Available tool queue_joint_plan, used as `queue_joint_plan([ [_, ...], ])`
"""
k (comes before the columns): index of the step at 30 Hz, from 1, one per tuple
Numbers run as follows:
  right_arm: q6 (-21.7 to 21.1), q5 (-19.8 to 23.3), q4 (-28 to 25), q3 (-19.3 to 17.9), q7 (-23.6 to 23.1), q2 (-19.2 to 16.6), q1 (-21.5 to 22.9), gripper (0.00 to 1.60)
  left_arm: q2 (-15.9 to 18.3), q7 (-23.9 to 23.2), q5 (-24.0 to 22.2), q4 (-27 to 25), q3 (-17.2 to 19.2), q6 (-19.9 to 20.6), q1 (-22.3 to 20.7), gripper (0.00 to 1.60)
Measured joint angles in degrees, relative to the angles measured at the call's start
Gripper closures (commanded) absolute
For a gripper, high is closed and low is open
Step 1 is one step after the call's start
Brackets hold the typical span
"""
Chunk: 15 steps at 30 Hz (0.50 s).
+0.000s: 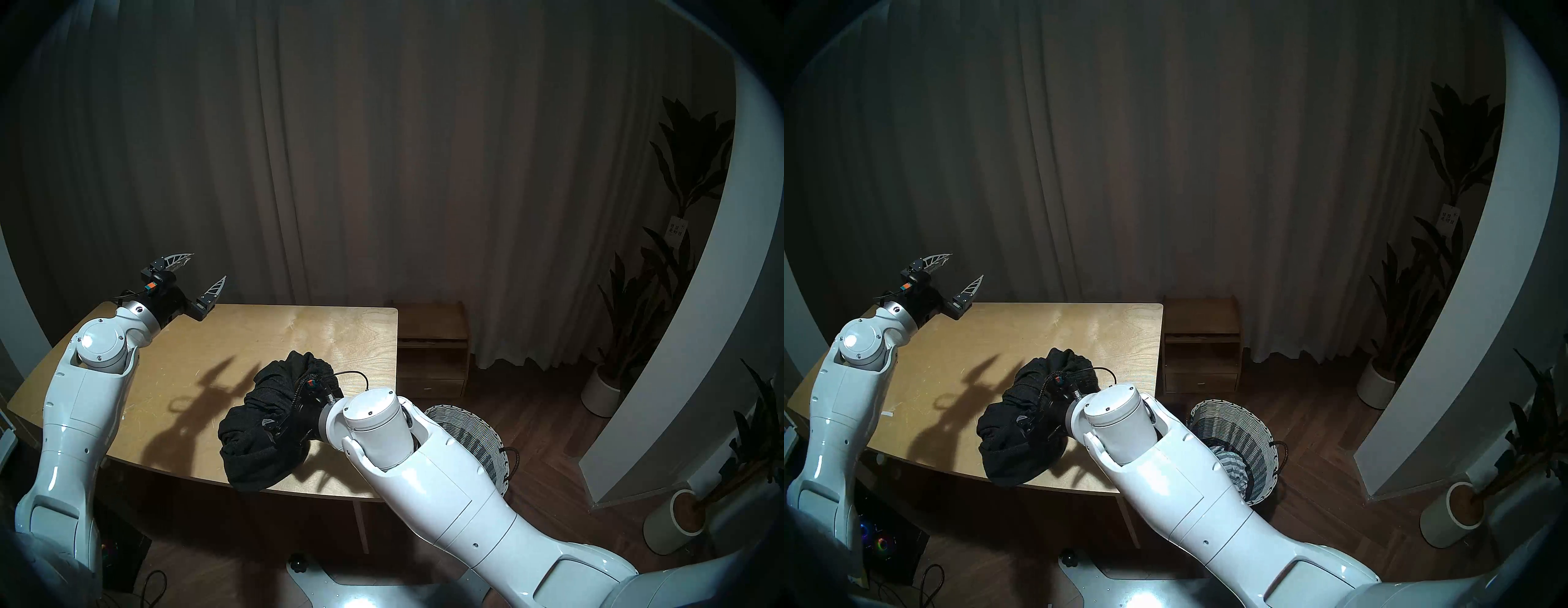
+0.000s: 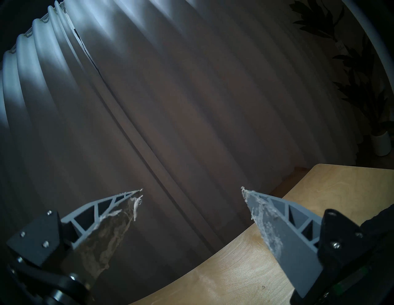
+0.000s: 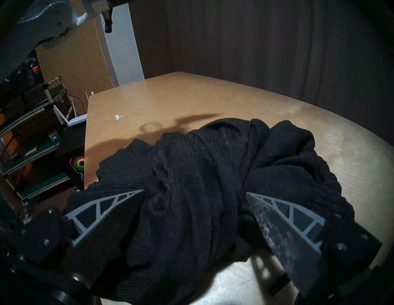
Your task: Toss clothes into the laundry hamper
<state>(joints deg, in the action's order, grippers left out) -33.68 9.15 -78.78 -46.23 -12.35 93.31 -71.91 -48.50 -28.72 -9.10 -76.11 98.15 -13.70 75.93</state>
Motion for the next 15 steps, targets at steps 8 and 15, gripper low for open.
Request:
queue_joint_plan([
  [8, 0.7, 0.4, 7.2, 2.2, 3.2, 2.3, 3.2, 1.27, 0.6, -1.1, -1.9, -5.2, 4.2, 0.0, 5.8, 0.0],
  [15, 1.9, 1.6, 12.0, 4.1, 5.3, 3.9, 5.6, 1.6, 0.7, -1.8, -3.5, -9.4, 8.4, 0.1, 10.8, 0.0],
])
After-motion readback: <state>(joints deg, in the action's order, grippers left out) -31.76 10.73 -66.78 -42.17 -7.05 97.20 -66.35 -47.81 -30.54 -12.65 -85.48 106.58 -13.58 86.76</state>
